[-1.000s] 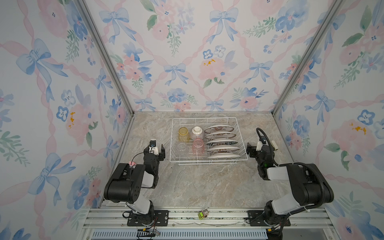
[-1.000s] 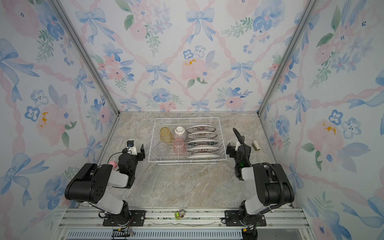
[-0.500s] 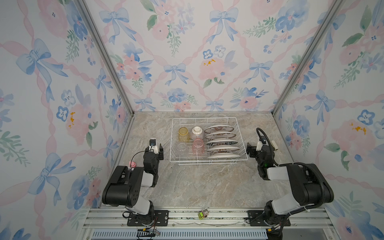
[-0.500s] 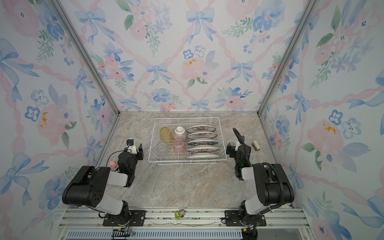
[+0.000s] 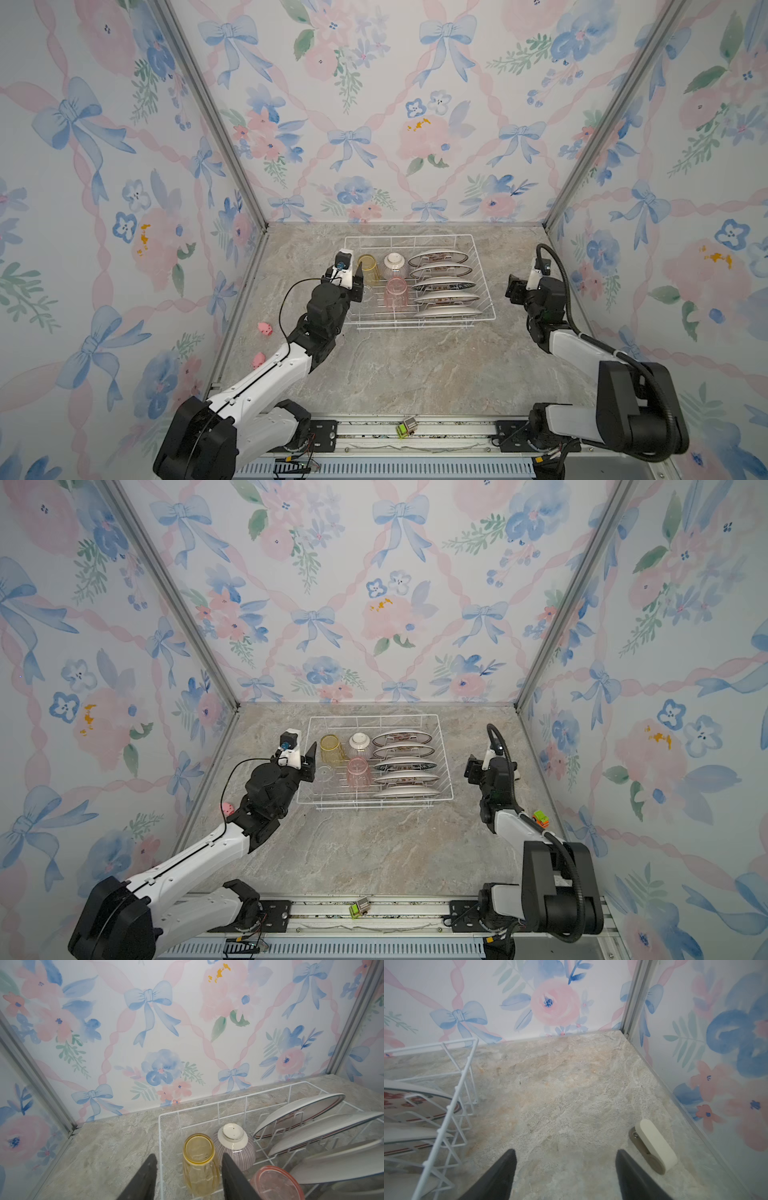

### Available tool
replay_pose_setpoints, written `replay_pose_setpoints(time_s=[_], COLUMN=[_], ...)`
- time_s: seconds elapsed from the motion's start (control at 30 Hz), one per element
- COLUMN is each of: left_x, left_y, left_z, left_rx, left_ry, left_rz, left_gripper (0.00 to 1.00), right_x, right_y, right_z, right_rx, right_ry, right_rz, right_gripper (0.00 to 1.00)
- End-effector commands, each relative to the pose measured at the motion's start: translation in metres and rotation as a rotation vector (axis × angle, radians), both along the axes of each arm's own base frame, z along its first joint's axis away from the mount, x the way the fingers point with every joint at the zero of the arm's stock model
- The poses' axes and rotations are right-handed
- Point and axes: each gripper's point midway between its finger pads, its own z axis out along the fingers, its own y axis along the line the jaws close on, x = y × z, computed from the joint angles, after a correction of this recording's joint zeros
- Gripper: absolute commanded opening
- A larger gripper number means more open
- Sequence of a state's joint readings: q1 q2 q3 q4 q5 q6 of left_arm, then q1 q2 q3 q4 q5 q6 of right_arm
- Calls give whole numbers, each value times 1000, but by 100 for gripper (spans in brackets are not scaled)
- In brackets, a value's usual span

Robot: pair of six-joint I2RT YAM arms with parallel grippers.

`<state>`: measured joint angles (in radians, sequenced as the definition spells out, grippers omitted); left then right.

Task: Unload the mixed dishes from the dish rack
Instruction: 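Raise both arms from rest and move both grippers toward the dish rack, then lower the left gripper onto the printed plate's rim and close it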

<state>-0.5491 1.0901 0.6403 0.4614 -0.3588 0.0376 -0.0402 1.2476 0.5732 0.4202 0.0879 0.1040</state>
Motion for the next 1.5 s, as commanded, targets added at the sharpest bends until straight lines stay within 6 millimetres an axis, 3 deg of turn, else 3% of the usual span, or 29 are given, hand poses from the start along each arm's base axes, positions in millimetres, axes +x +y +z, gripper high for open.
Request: replay_pose_setpoints(time_s=[0.0,0.1,0.33,0.53,0.73,1.13,1.47], left_x=[10,23,39,51,61,75,92], left_y=[-18,-49,-128,-168,-202,-224,-226], left_z=[0,1,2,-4,-19,-55,-75], left_rx=[123,181,338,384,424,517,581], left_ry=[95,153,120,106,154,239,250], left_rz=[-27,-123,-390,-543,-682,-750,-706], left_gripper=[45,33,34,32,26,29,29], right_x=[-19,-35,-67,-76,-75,-73,-74], right_y=[13,34,83,114,126,131,130], right_z=[26,53,81,88,94,101,103], right_rx=[77,71,153,169,169,169,169], right_ry=[107,133,145,147,142,123,123], right_rz=[37,111,284,377,411,428,426], right_gripper=[72,72,71,67,66,67,67])
